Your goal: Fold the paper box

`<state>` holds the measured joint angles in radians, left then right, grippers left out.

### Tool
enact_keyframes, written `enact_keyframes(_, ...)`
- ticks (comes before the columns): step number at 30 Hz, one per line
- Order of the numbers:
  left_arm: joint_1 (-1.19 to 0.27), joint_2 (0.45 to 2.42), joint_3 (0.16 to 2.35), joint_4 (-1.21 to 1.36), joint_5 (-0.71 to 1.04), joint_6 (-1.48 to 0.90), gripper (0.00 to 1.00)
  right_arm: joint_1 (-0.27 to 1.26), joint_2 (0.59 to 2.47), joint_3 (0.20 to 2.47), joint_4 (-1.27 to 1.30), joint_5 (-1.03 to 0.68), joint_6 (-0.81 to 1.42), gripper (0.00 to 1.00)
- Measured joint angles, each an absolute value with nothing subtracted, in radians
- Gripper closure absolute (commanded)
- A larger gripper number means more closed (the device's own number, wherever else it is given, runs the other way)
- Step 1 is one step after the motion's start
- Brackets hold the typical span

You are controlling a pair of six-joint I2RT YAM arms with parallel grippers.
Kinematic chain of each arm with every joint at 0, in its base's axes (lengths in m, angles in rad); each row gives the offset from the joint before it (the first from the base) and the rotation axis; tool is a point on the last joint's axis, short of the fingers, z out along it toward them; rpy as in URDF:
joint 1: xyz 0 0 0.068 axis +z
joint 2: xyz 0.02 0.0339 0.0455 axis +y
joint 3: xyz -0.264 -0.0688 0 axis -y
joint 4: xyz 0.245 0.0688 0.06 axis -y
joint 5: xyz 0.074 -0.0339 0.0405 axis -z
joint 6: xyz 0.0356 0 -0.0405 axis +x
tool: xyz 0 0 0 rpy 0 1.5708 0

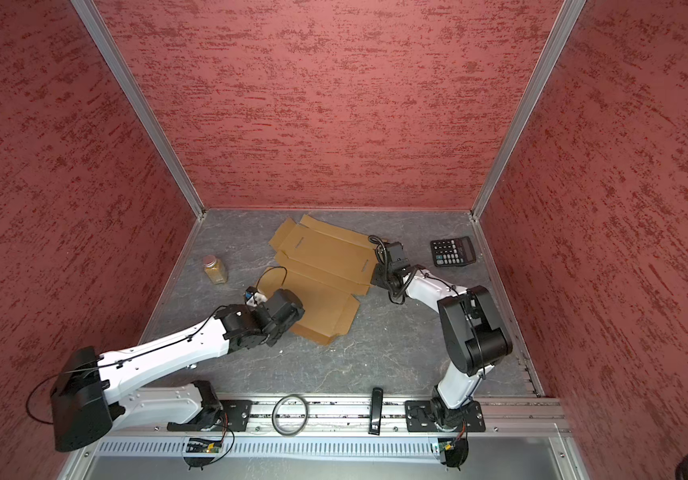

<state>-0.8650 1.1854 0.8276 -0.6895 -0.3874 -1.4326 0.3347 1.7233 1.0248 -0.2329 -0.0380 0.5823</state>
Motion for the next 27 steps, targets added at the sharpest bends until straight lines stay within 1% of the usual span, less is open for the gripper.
enact_keyframes(4,-0.707,1.143,0.844,-0.657,-0.307,-1.213,0.1,0.335,1.788,1.11,-0.249,-0.03,0.557,0.62)
enact_keyframes(5,-0.656,1.144,0.859,-0.648,-0.274,-1.152,0.08,0.335,1.8,1.124,-0.259,-0.024,0.553,0.63)
enact_keyframes(7,-0.562,1.153,0.898,-0.64,-0.208,-1.045,0.08,0.334,1.809,1.141,-0.279,-0.014,0.544,0.65)
enact_keyframes(11,-0.379,1.22,1.013,-0.611,-0.056,-0.847,0.07,0.335,1.828,1.188,-0.332,0.007,0.54,0.67)
enact_keyframes(14,-0.275,1.316,1.101,-0.599,0.065,-0.737,0.07,0.334,1.852,1.235,-0.363,0.027,0.533,0.71)
enact_keyframes(20,-0.154,1.563,1.264,-0.602,0.231,-0.585,0.07,0.334,1.923,1.321,-0.411,0.05,0.493,0.81)
enact_keyframes(24,-0.116,1.684,1.327,-0.609,0.287,-0.537,0.07,0.332,1.962,1.342,-0.427,0.054,0.466,0.84)
enact_keyframes(27,-0.1,1.753,1.382,-0.626,0.297,-0.511,0.07,0.326,1.968,1.345,-0.443,0.057,0.45,0.85)
